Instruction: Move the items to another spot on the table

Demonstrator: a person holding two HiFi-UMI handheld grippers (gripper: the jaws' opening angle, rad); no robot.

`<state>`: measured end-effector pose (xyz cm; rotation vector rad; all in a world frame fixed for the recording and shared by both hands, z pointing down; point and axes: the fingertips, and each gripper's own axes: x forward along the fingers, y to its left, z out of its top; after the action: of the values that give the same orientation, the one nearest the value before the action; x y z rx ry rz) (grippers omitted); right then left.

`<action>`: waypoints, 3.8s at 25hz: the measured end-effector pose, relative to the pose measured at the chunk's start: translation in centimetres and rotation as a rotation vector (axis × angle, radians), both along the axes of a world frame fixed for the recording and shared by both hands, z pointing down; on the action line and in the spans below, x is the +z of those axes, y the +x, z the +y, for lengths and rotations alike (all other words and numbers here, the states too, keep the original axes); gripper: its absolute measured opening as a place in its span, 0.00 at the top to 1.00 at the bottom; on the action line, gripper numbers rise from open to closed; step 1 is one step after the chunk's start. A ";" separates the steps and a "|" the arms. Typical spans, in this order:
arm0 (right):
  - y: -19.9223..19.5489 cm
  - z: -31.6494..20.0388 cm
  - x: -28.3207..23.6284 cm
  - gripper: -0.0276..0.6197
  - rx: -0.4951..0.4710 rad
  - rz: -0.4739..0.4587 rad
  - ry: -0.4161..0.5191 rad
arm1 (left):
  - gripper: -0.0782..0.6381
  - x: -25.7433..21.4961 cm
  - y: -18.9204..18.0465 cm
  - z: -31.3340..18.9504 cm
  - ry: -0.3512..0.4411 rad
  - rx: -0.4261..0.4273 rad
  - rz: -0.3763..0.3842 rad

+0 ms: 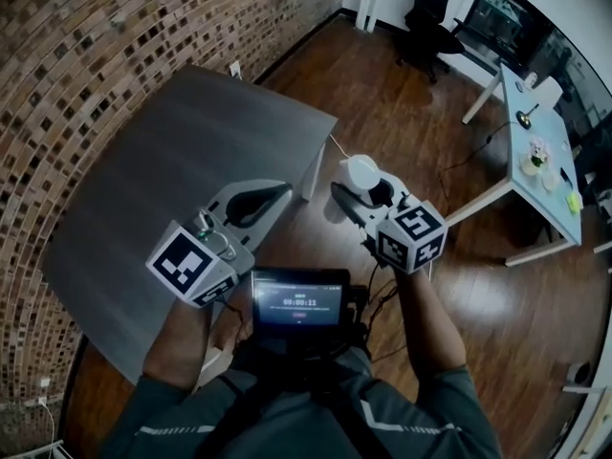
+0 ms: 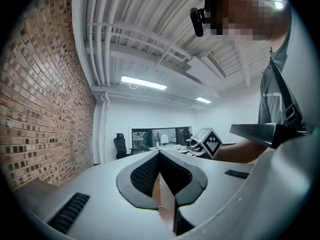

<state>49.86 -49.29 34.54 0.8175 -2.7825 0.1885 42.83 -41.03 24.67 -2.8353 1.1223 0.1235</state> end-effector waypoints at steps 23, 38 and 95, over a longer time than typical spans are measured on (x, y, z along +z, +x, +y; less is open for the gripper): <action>-6.8 -17.3 1.9 0.62 -0.387 -0.010 -0.007 | 0.89 0.3 -2.6 -13.2 -0.022 -0.414 -0.014; -17.5 -26.6 6.9 0.62 -0.369 0.050 0.005 | 0.89 3.0 -13.9 -21.6 0.005 -0.451 0.033; -27.5 -32.2 21.3 0.49 -0.575 0.054 0.054 | 0.89 10.9 -24.6 -31.2 -0.043 -0.689 0.061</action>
<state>22.34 -81.54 55.79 0.0083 -2.8428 -0.0126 18.26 -72.22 35.52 -2.3147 2.0436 0.1333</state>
